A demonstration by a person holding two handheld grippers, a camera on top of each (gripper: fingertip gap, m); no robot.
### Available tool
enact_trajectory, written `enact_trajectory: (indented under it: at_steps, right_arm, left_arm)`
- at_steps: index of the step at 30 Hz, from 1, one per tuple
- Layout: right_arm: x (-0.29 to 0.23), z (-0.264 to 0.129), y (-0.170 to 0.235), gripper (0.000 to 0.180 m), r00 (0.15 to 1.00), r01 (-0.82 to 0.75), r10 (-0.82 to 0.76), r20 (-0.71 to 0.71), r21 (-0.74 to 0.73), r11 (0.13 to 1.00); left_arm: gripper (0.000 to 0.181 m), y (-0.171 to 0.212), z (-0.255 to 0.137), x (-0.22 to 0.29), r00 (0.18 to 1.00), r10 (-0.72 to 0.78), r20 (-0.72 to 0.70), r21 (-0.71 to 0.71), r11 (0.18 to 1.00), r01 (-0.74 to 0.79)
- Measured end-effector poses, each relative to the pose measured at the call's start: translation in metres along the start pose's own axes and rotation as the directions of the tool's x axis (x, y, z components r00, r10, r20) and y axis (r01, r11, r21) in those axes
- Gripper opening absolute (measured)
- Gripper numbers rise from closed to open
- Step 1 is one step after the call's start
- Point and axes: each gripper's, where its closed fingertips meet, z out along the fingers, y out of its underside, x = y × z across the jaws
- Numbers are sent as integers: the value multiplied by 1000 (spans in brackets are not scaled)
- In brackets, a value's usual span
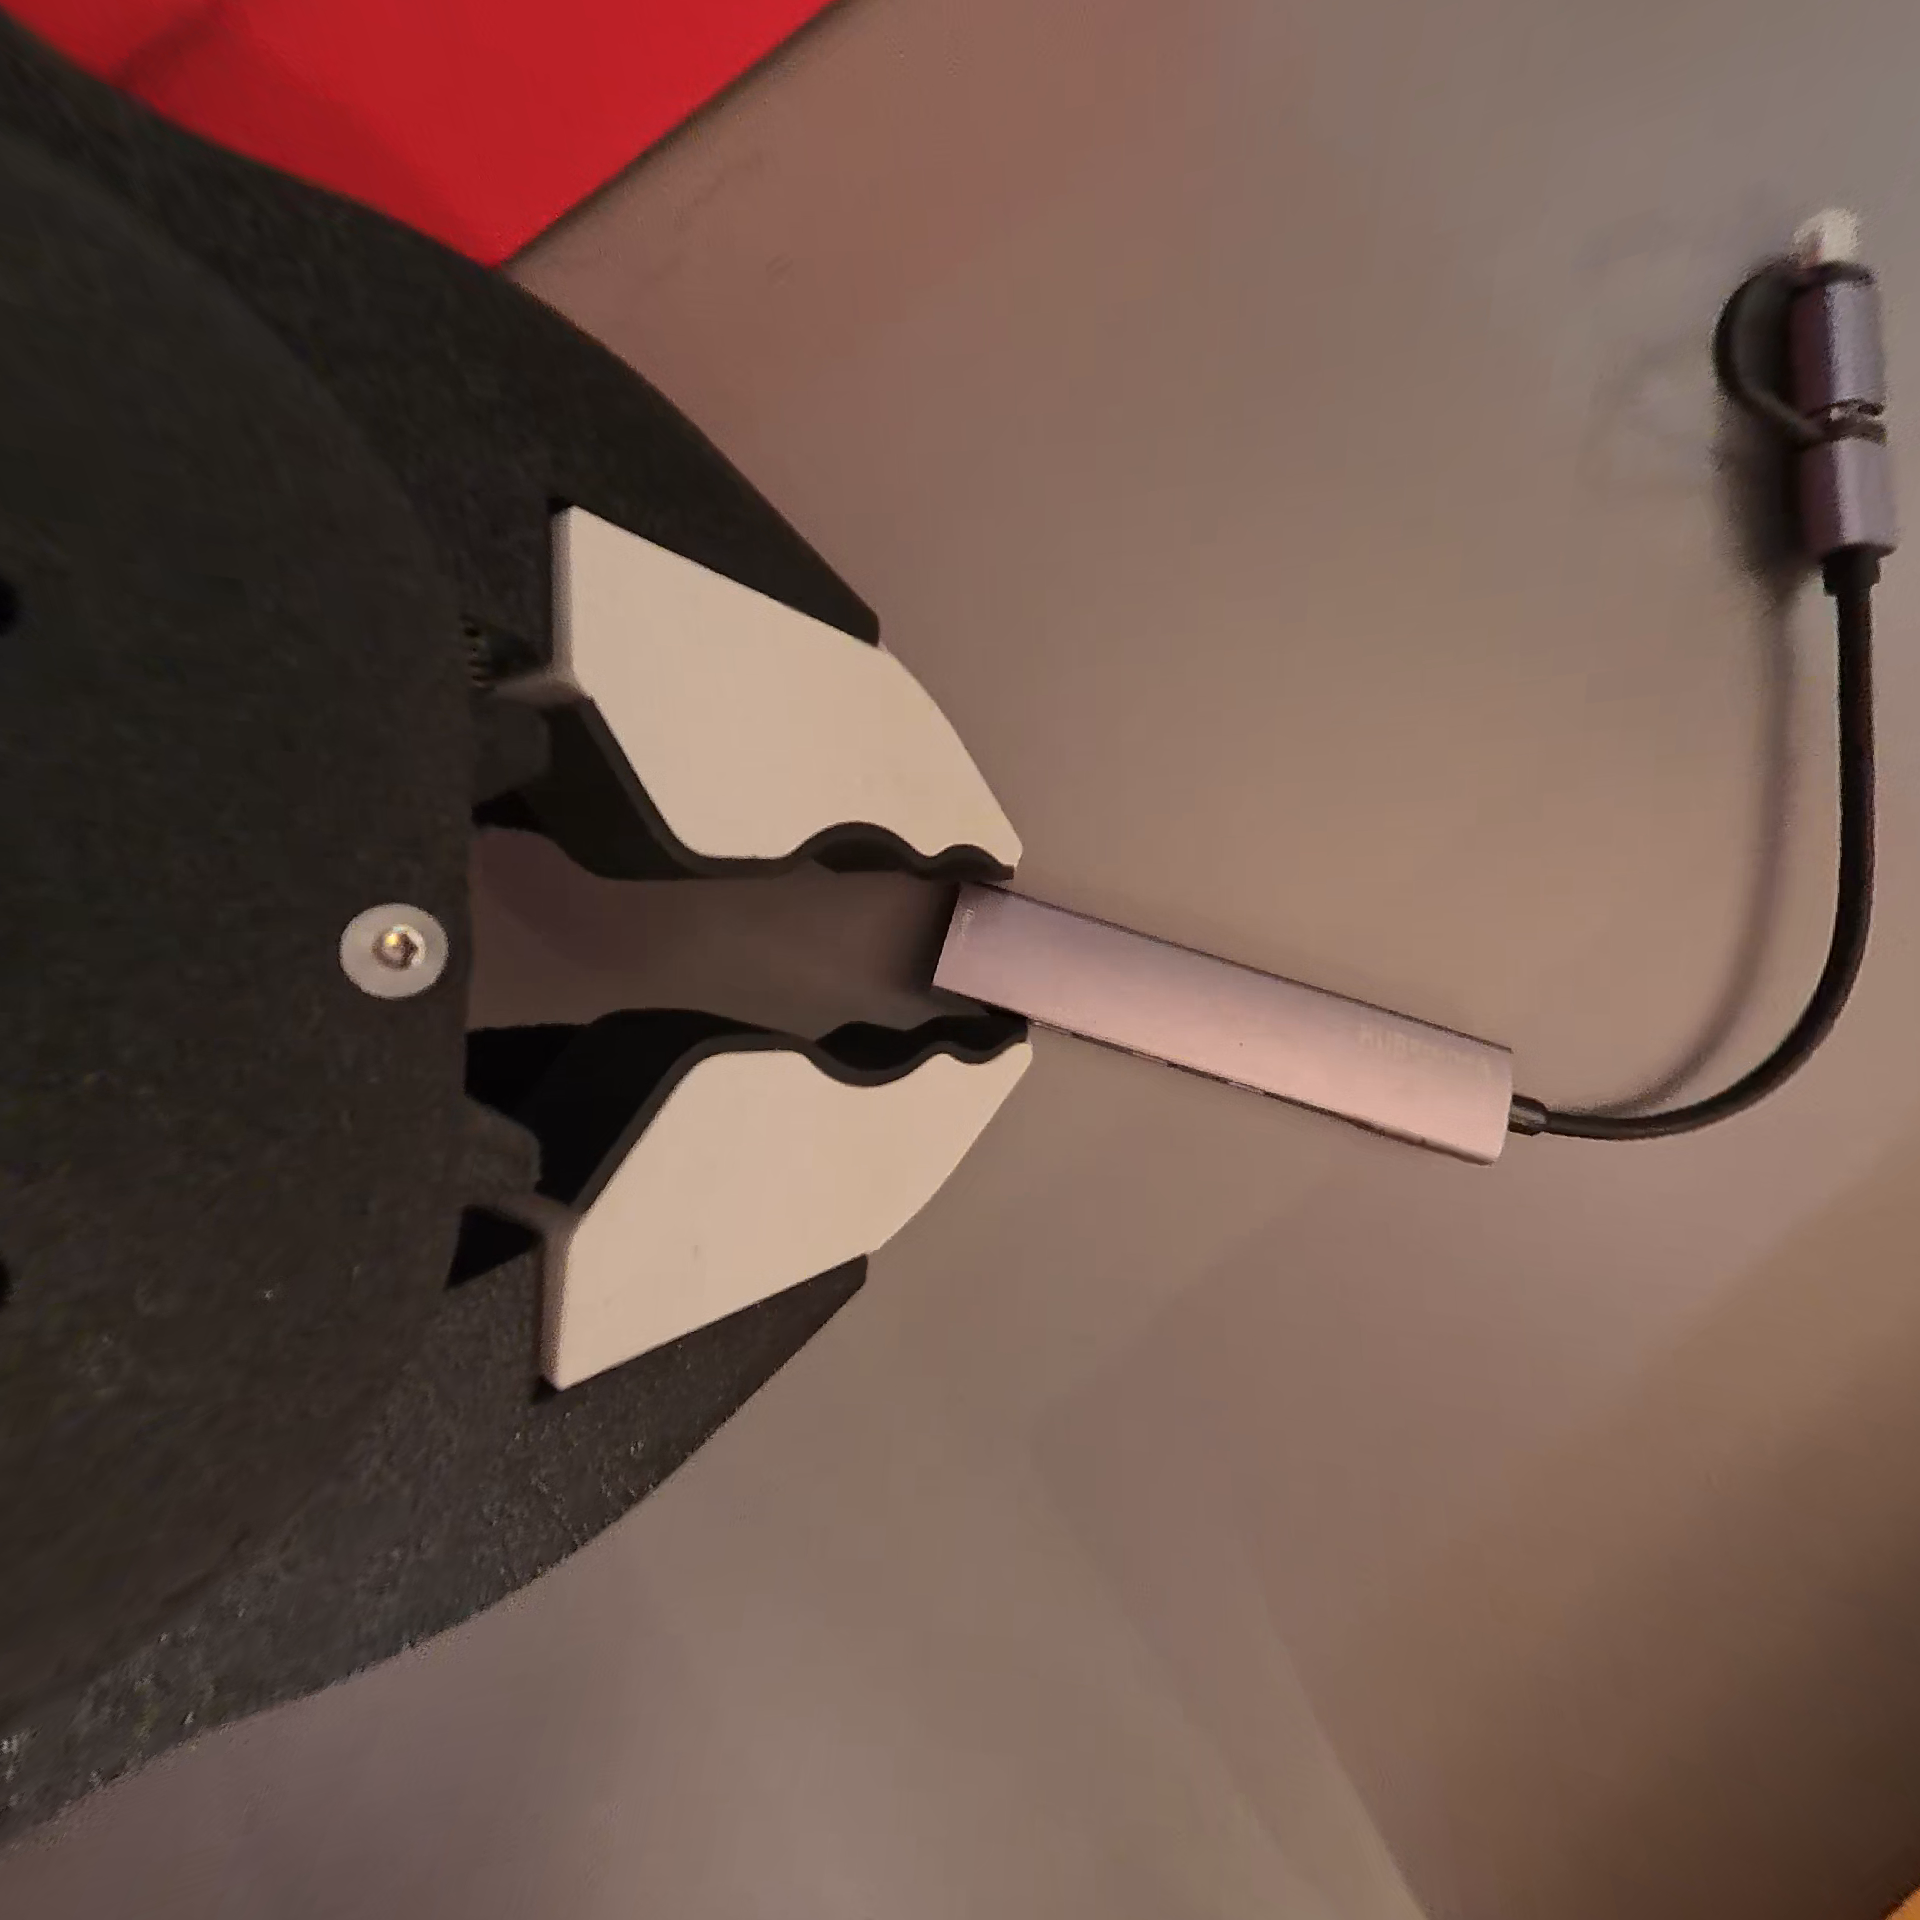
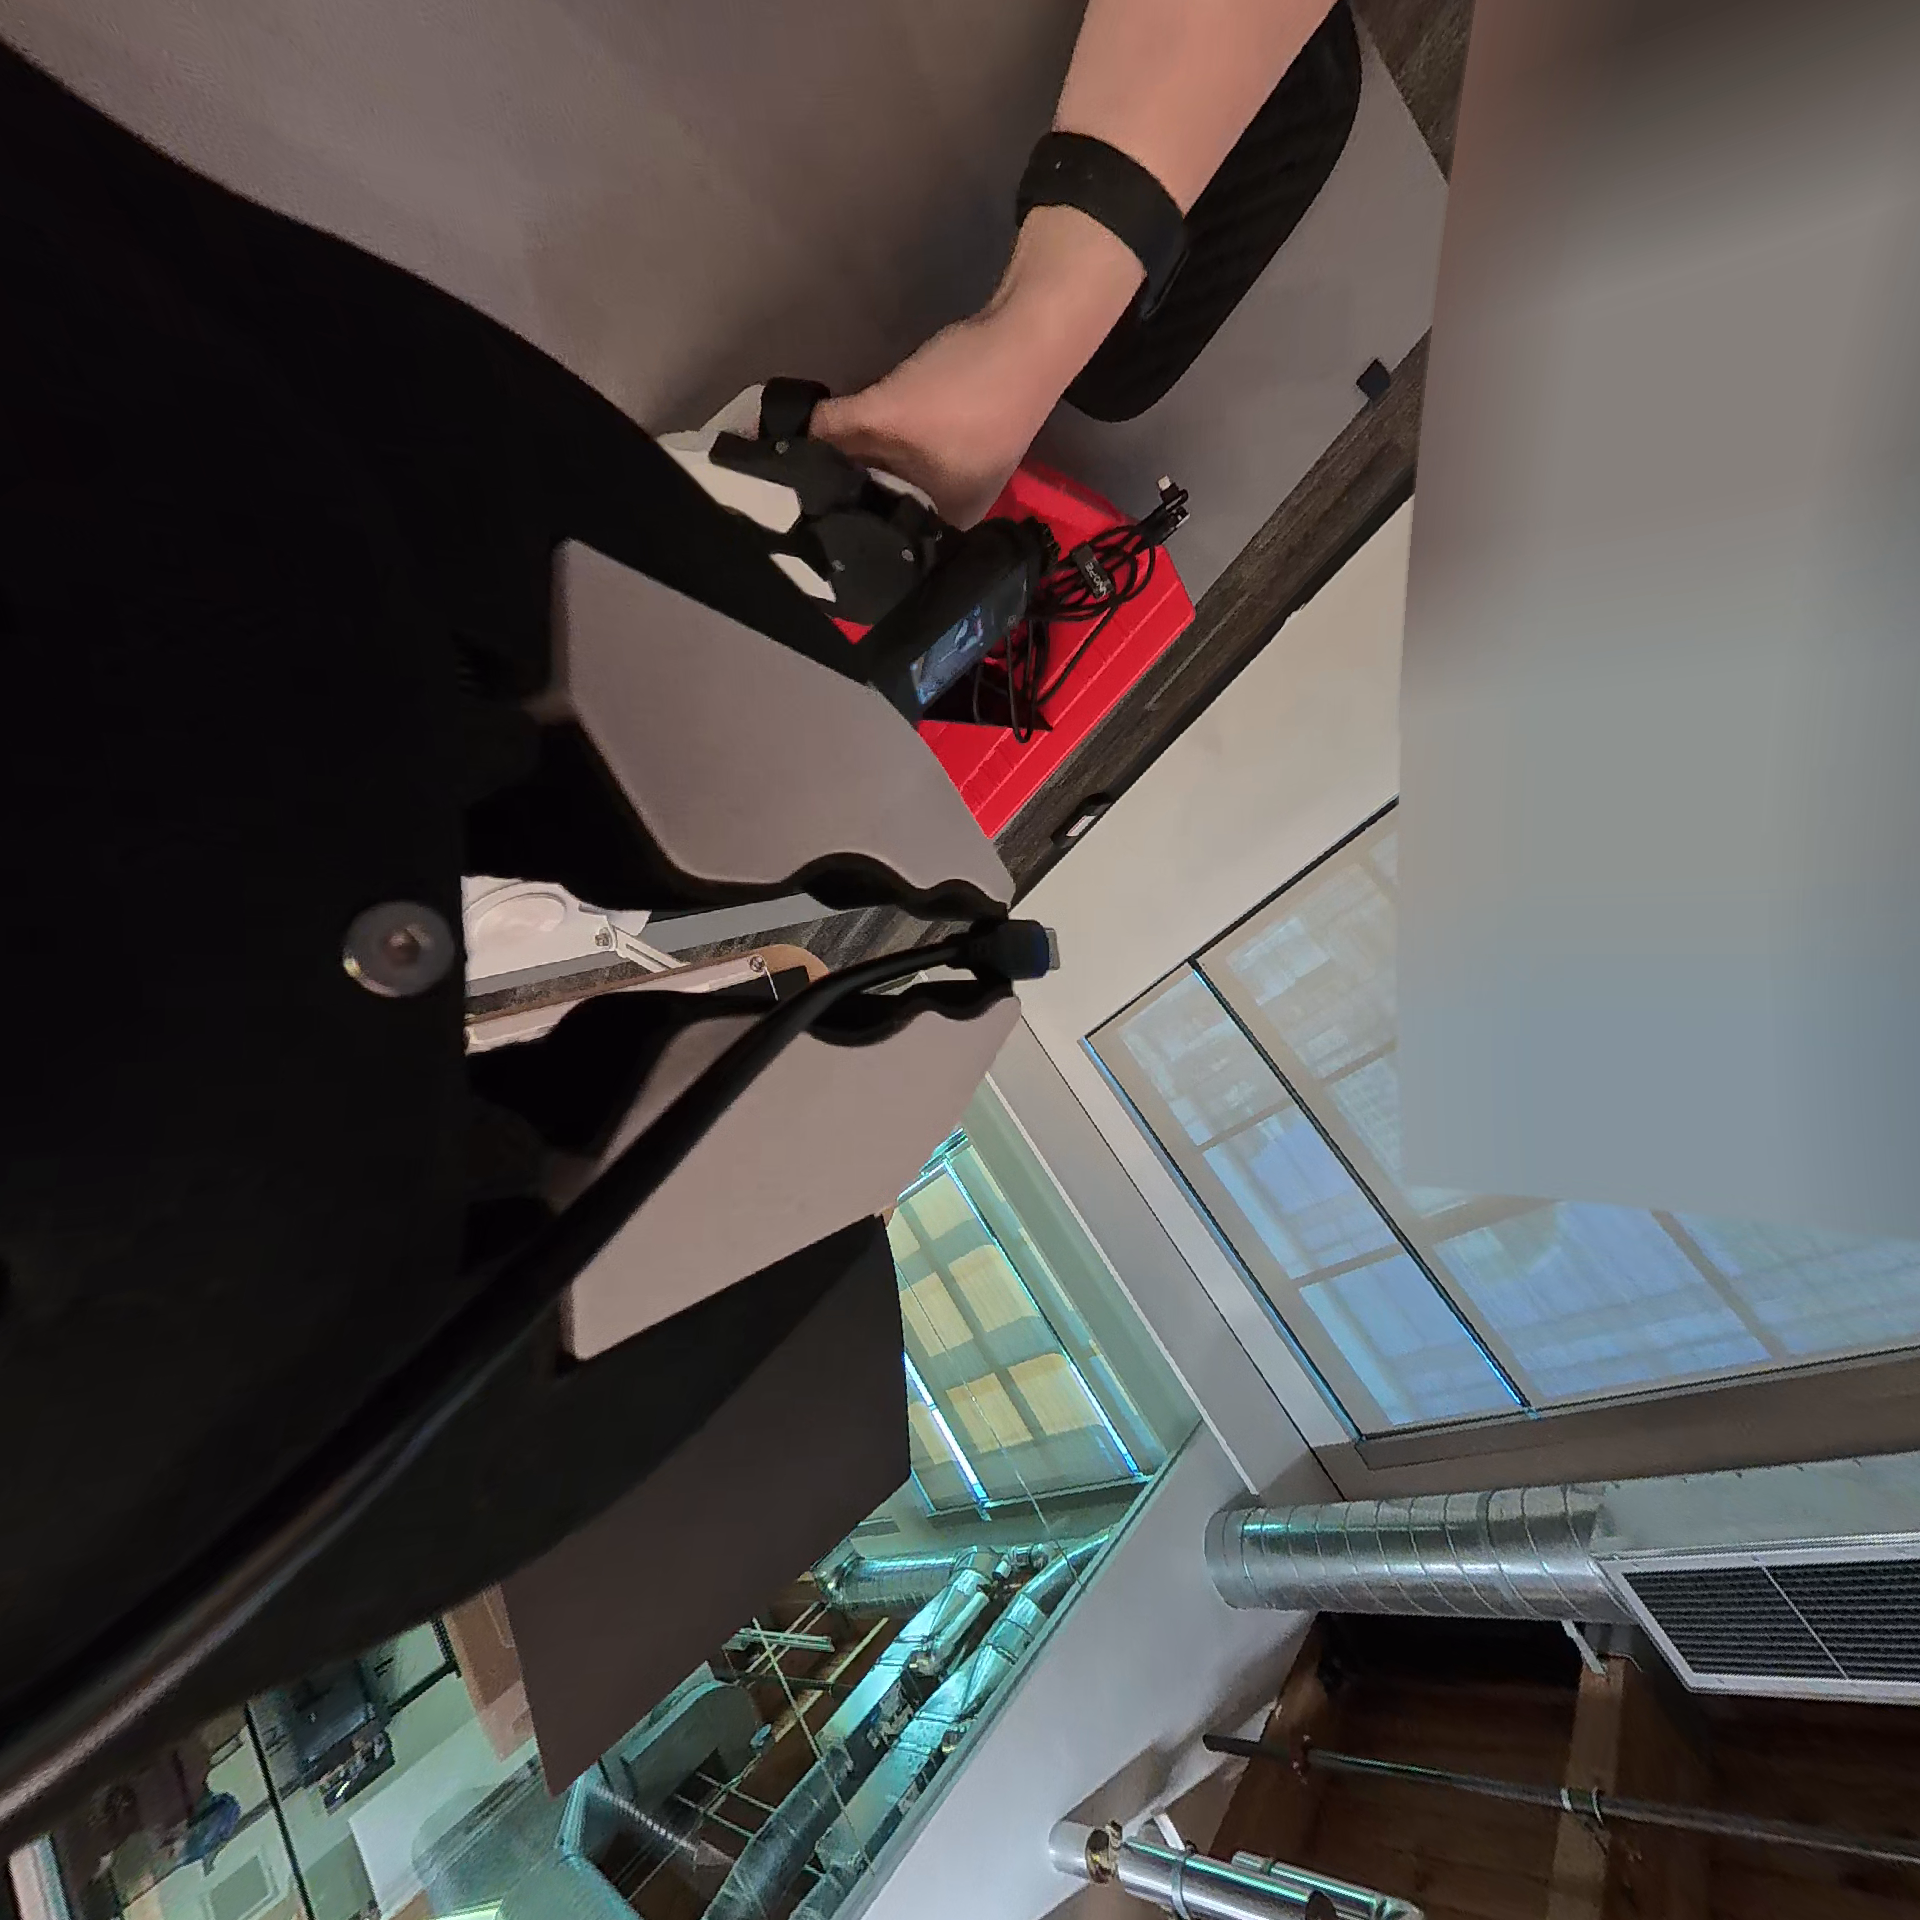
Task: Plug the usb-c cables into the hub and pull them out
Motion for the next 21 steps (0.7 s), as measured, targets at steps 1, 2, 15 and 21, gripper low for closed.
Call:
enact_trajectory:
  at_steps: [1, 2, 15, 21]
  right_arm:
    - [0, 0, 1, 12, 1000, -2, 2, 1, -3, 1000]
    - [0, 1, 2, 12, 1000, -4, 4, 2, -5, 1000]
    - [-10, 15, 18, 12, 999, -10, 12, 37, -58, 998]
    - [-11, 28, 38, 12, 994, -104, 108, 24, -132, 986]
  left_arm:
    - [25, 0, 0, 1, 1000, 16, 2, 6, 1000, -16]
    - [30, 0, 0, 4, 1000, 29, -6, 12, 999, -29]
    - [23, -19, -10, 4, 1000, 1, -27, 160, 987, 3]
    - [22, -38, -38, 3, 979, -120, -167, 317, 933, 169]
